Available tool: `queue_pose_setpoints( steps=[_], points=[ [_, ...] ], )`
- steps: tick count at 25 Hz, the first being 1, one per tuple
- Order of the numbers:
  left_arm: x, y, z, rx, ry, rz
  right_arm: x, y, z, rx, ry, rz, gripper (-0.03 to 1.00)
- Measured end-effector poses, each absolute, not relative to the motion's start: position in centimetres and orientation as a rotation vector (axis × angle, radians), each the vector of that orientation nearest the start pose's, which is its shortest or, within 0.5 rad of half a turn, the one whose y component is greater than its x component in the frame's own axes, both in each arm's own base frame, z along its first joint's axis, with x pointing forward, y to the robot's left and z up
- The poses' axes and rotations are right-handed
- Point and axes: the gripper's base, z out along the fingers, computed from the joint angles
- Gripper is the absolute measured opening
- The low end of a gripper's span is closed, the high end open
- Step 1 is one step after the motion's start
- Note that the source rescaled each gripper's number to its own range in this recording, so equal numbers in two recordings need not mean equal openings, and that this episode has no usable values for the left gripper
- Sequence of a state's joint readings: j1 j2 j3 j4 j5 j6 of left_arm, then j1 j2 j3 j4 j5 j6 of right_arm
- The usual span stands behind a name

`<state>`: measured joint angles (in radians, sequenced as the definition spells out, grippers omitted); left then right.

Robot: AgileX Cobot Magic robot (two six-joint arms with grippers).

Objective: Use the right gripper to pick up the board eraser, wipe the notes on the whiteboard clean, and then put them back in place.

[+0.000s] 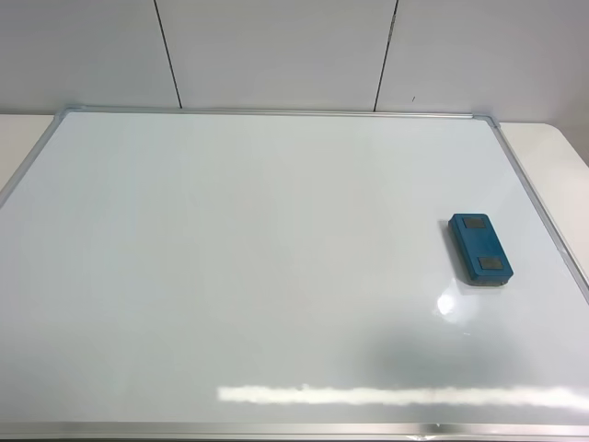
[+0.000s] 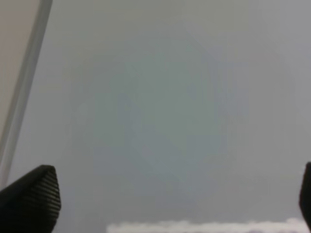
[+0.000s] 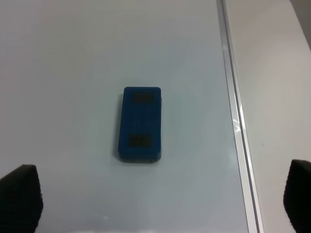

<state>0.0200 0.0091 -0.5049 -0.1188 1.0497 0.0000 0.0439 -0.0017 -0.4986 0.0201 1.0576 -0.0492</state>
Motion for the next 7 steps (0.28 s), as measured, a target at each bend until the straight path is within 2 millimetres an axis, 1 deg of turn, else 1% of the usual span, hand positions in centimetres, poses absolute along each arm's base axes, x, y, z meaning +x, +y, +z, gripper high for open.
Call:
queue_pose_setpoints(
  steps=[7],
  points=[
    [-0.37,-0.94,28.0,-0.016,2.034,-0.129,-0.49,0.12,27.71,-0.088,2.039,0.022,1.0]
  ],
)
